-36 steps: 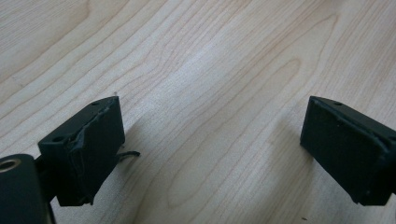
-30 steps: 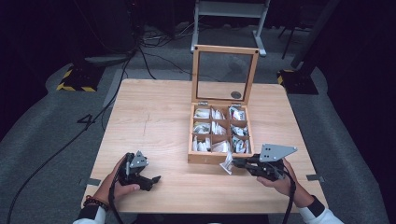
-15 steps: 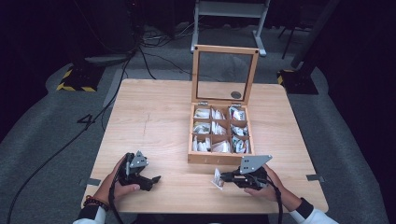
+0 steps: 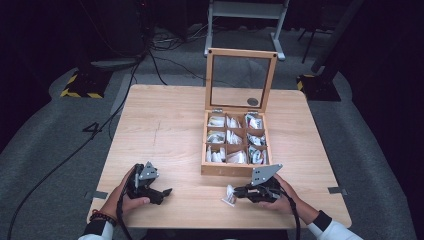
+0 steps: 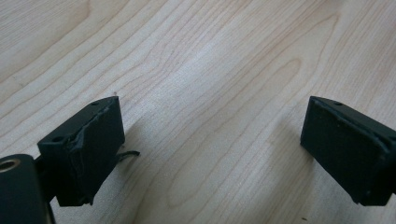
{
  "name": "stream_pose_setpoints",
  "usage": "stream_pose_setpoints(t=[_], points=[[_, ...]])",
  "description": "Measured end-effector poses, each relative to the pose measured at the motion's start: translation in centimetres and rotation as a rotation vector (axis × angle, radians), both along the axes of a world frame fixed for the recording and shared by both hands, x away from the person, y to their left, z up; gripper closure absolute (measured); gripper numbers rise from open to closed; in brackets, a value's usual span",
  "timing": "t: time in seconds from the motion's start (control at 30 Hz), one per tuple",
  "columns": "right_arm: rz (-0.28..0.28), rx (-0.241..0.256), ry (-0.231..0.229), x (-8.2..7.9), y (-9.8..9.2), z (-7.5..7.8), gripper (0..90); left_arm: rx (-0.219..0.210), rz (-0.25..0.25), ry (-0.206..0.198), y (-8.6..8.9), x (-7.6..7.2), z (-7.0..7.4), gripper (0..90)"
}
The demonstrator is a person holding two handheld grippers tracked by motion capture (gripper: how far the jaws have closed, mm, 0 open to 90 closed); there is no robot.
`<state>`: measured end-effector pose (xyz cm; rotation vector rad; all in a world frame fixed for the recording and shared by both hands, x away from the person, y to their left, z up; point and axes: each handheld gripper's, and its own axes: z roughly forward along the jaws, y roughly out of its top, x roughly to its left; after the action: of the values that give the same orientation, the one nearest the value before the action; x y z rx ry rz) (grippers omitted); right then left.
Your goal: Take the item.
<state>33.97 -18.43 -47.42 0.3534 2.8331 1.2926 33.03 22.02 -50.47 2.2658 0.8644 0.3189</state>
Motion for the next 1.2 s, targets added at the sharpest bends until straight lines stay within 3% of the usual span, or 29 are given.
stream_pose_setpoints(t=[0.13, 0.37, 0.63, 1.0, 1.2], points=[[-0.019, -0.012, -0.003, 0.3, -0.2, -0.2, 78.7, 0.000, 0.000, 0.000, 0.0, 0.0, 0.0, 6.7], [-0.045, -0.034, -0.039, 0.2, -0.7, 0.1, 52.3, 0.000, 0.005, -0.001, 0.0, 0.0, 0.0, 6.7], [-0.072, -0.020, -0.057, 0.0, -1.3, 1.0, 33.2, -0.002, 0.016, 0.003, 0.0, 0.0, 0.0, 6.7], [-0.077, -0.004, -0.104, -0.5, -2.5, 2.2, 29.3, 0.002, 0.017, -0.003, 0.0, 0.0, 0.0, 6.7], [-0.112, 0.021, -0.130, -0.5, -3.6, 3.0, 29.0, 0.002, 0.037, 0.003, -0.1, -0.1, 0.0, 6.5]])
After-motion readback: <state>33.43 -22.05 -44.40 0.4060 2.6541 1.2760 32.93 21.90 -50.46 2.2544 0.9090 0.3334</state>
